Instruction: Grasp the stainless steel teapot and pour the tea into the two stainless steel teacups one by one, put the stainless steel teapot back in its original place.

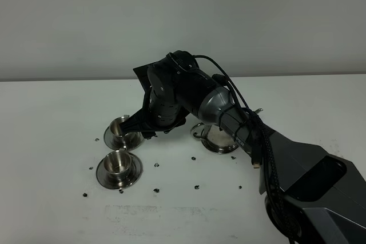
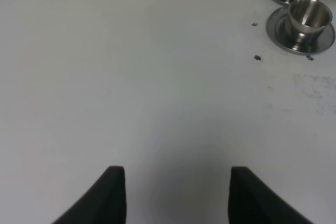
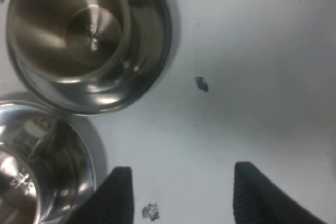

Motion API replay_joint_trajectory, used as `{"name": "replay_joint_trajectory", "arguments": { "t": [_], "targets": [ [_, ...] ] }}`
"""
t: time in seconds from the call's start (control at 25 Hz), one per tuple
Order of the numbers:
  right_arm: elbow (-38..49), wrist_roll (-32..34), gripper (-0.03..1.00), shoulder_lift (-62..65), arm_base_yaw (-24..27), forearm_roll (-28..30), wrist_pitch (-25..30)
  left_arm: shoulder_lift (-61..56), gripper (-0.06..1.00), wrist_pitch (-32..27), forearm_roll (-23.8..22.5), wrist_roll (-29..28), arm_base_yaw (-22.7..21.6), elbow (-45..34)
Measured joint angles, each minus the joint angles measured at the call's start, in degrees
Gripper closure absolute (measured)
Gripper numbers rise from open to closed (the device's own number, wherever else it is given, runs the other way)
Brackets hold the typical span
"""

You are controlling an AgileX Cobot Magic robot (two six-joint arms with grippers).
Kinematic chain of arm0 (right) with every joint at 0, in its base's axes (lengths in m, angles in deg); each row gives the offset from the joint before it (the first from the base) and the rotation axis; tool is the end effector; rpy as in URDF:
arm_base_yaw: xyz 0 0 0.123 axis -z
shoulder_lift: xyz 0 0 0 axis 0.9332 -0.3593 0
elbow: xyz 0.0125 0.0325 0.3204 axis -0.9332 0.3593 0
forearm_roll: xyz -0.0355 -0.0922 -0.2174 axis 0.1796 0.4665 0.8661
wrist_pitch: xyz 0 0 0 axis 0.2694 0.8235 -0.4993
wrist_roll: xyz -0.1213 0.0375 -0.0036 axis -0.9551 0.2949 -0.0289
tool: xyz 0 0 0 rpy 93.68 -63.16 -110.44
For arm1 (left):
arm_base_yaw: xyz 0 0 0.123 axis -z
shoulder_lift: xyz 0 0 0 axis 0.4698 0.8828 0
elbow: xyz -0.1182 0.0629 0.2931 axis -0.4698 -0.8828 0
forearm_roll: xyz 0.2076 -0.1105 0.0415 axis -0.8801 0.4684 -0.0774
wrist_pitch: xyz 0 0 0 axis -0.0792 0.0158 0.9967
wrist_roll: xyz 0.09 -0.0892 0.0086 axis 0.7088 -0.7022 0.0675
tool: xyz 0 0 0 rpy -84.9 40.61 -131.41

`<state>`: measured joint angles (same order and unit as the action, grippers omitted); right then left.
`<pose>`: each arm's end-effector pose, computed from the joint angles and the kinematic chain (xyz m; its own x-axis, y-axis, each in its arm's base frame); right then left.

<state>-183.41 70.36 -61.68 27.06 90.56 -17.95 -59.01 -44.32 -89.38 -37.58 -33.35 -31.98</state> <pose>0.4399 0.3859 0.1579 -0.8094 -0.4363 -0.3931 -0.4888 0.8715 0.0392 -0.0191 -0.0005 0.2404 -0.4923 -0.0295 -0.8699 -0.0942 0.9954 0.0195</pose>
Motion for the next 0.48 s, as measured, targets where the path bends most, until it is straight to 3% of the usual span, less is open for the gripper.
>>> {"name": "replay_joint_trajectory", "arguments": {
  "t": [0.28, 0.48],
  "targets": [
    [0.0, 5.49, 0.55, 0.0, -0.12, 3.74, -2.29, 0.0, 0.49, 0.0, 0.0, 0.0, 0.0, 0.0],
    [0.0, 10.41, 0.55, 0.0, -0.12, 7.94, -0.98, 0.0, 0.49, 0.0, 0.0, 0.0, 0.0, 0.0]
  ]
}}
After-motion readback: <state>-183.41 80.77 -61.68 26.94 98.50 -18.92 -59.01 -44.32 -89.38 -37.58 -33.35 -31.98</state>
